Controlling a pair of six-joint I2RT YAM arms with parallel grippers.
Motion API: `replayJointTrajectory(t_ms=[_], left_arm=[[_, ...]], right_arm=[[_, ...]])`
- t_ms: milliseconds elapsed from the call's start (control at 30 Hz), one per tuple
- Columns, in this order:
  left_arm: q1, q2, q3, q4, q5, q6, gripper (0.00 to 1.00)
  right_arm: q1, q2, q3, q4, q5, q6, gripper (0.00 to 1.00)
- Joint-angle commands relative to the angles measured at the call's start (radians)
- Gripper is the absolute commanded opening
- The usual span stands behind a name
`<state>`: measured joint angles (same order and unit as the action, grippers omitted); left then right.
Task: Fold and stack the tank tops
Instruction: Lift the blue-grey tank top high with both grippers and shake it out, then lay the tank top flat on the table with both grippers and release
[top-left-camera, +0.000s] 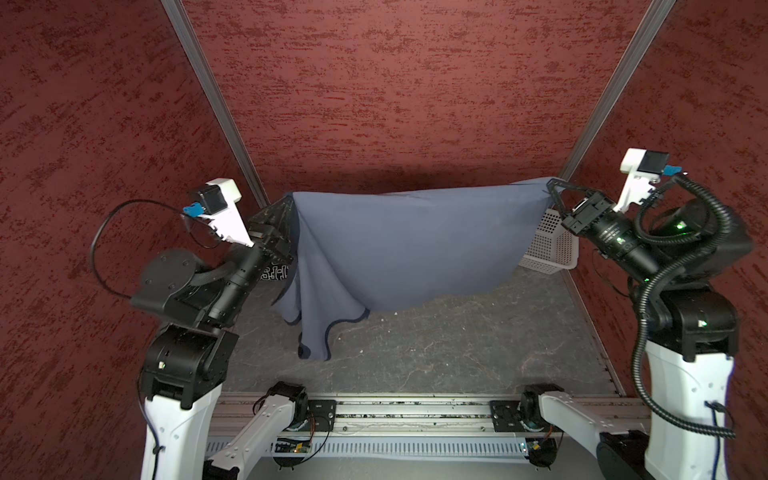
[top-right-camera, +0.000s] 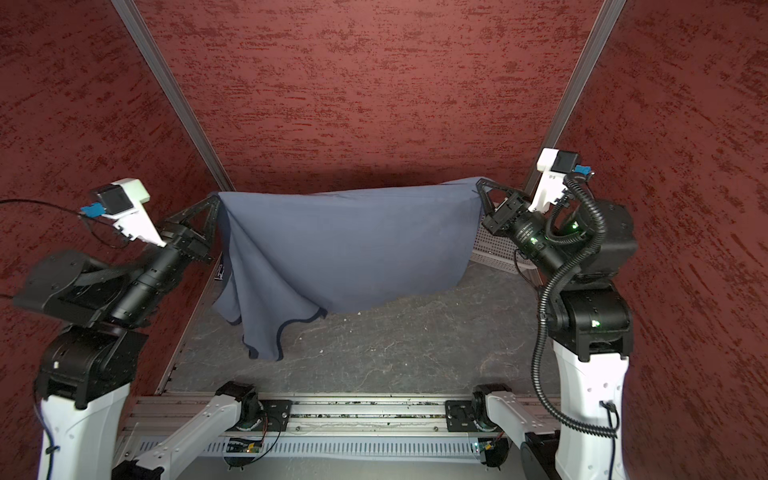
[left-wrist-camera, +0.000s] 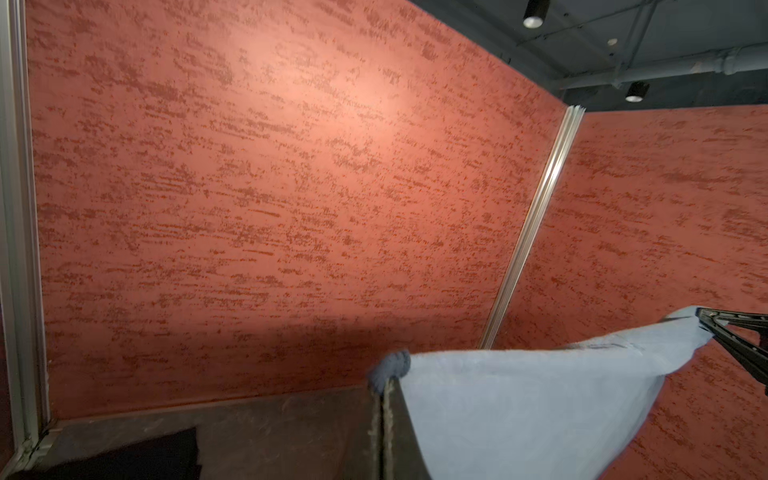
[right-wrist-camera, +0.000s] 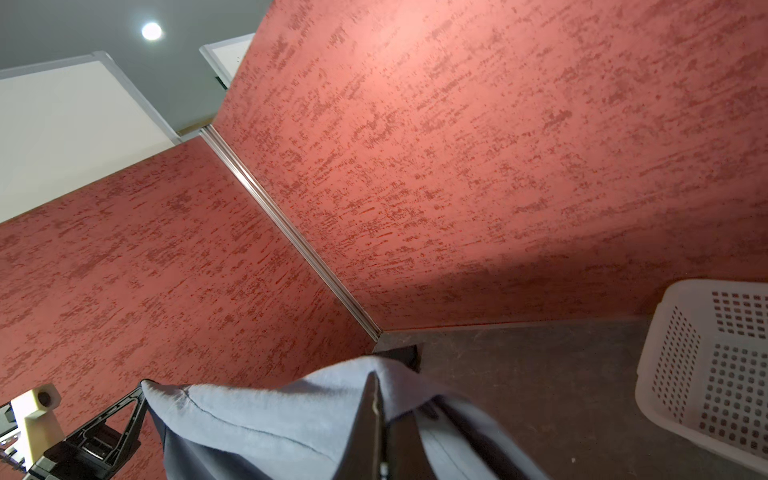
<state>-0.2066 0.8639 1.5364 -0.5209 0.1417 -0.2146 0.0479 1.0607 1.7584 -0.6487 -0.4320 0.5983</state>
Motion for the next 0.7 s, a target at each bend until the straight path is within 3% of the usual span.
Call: replayJointTrajectory(t_ms=[0, 200, 300, 333, 433, 500, 567, 667], left_arm=[[0.006, 0.115, -0.042, -0.029, -0.055, 0.025, 0.0], [0.006, 0.447, -0.1, -0.017, -0.027, 0.0, 0.0], [0.005, 0.635, -0.092, 0.002, 0.005, -0.021, 0.16], [0.006, 0.708, -0.061, -0.013, 0.018, -0.025, 0.23], [0.007, 0.924, 0.125, -0.179, 0.002, -0.038, 0.6], [0.006, 0.999, 0.209, -0.286, -0.06, -0.05, 0.74], [0.016, 0.98, 0.174, -0.29, -0.102, -0.075, 0.83], [0.052, 0.891, 0.043, -0.265, -0.119, -0.133, 0.84]], right_arm=[[-0.005, 0.052, -0.113, 0.067, 0.057, -0.005, 0.0], [-0.004, 0.241, -0.37, 0.228, 0.086, 0.014, 0.0], [-0.004, 0.377, -0.437, 0.333, 0.057, 0.027, 0.0], [-0.004, 0.441, -0.439, 0.357, 0.063, 0.024, 0.05], [-0.004, 0.6, -0.362, 0.301, 0.163, -0.017, 0.44], [-0.003, 0.666, -0.307, 0.233, 0.238, -0.046, 0.6], [-0.002, 0.674, -0.298, 0.184, 0.301, -0.055, 0.69], [0.003, 0.612, -0.368, 0.194, 0.313, -0.07, 0.72]])
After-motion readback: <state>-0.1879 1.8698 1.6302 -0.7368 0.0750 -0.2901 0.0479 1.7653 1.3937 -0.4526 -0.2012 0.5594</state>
